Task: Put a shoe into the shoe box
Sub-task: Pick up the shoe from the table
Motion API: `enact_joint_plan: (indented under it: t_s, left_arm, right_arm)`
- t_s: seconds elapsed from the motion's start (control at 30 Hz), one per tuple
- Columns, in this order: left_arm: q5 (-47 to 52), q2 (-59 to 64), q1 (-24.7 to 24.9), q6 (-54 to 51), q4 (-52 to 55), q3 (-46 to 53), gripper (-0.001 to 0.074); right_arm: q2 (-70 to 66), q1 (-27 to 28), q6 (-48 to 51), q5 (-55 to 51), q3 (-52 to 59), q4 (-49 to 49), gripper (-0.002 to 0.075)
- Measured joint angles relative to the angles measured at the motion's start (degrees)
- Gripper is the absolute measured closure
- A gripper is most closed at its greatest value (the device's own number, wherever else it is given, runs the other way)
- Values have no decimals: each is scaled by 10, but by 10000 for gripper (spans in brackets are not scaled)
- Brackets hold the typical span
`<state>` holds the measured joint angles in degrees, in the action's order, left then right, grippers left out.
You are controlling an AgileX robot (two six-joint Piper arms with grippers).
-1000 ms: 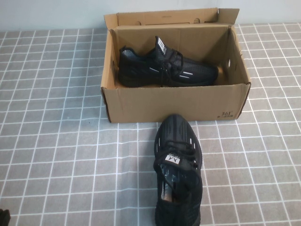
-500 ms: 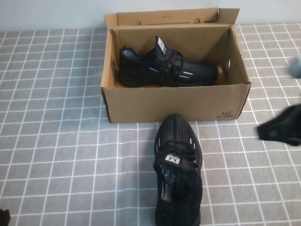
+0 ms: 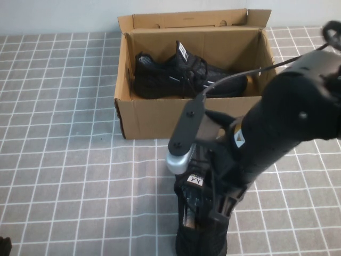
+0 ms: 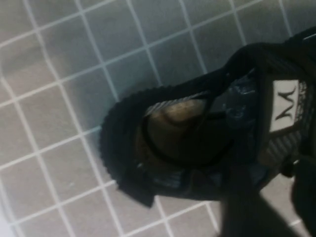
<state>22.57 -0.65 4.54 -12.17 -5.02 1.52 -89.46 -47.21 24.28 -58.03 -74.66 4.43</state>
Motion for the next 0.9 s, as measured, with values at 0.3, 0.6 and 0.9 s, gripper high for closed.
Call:
enact_joint_plan:
  t_s: [0.3, 0.6, 0.9]
  left_arm:
    - [0, 0, 0, 0, 0, 0, 736]
    - [0, 0, 0, 0, 0, 0, 736]
    - [0, 0, 0, 0, 0, 0, 736]
  right_arm:
    - [-39, 0, 0, 79, -6, -14, 207]
    - [-85, -1, -21, 104, -6, -114, 196]
    - [-93, -1, -53, 121, -6, -144, 232]
